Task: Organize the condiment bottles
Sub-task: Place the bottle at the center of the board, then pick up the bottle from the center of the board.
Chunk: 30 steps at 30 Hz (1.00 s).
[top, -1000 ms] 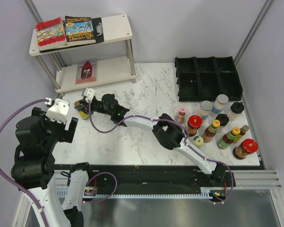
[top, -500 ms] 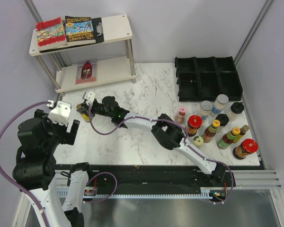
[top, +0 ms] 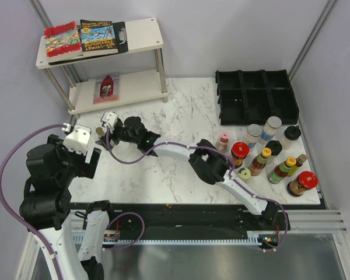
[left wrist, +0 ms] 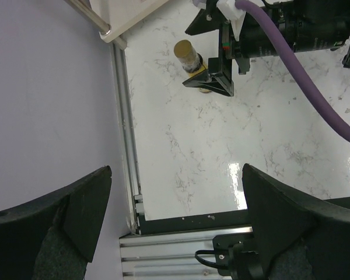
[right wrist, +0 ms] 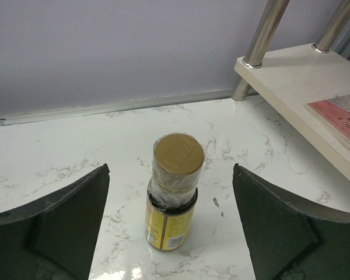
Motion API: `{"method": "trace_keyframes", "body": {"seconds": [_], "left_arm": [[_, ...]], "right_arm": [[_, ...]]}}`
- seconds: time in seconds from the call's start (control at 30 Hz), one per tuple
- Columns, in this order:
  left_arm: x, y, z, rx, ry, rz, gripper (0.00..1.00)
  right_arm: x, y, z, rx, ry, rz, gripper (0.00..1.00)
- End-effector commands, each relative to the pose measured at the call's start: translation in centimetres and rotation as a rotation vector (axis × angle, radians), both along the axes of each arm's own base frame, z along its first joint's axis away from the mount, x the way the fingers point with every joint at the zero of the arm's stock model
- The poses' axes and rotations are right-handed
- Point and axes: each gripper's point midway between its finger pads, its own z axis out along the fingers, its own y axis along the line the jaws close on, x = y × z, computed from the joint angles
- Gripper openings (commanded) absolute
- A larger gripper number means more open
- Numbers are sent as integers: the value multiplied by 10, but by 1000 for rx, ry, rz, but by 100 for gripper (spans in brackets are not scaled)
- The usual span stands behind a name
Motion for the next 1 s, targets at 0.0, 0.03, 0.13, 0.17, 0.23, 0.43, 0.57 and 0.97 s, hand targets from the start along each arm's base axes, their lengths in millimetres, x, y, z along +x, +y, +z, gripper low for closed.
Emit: {"method": "trace_keyframes", "body": {"seconds": [0.0,0.03,0.13,0.17,0.23,0.43,0.57,0.97], "left_arm": [[9,-6,6,-40,-51,-13,99],[10,-8,5,-45,-53,-24,99],[15,-11,7,-59,-62,-42,99],[16,-12,7,-62,-62,-47,99],[18,-14,9,-69,-65,-59,99],[25,-22,10,-97,-73,-103,99],[29,-28,9,-110,-77,-141,99],[57,-45,-23,-147,-44,-275,99]], "right_arm": [[3,-20,95,57,-31,-26,95],[2,-24,92,22,-8,-23,98],[6,-43,124,5,12,-20,98],[5,-48,129,-5,20,-18,98],[4,-59,132,-45,56,-13,98],[10,-125,163,-132,139,-22,98],[50,-211,198,-138,166,-136,98],[128,-416,164,-479,53,-487,98]]}}
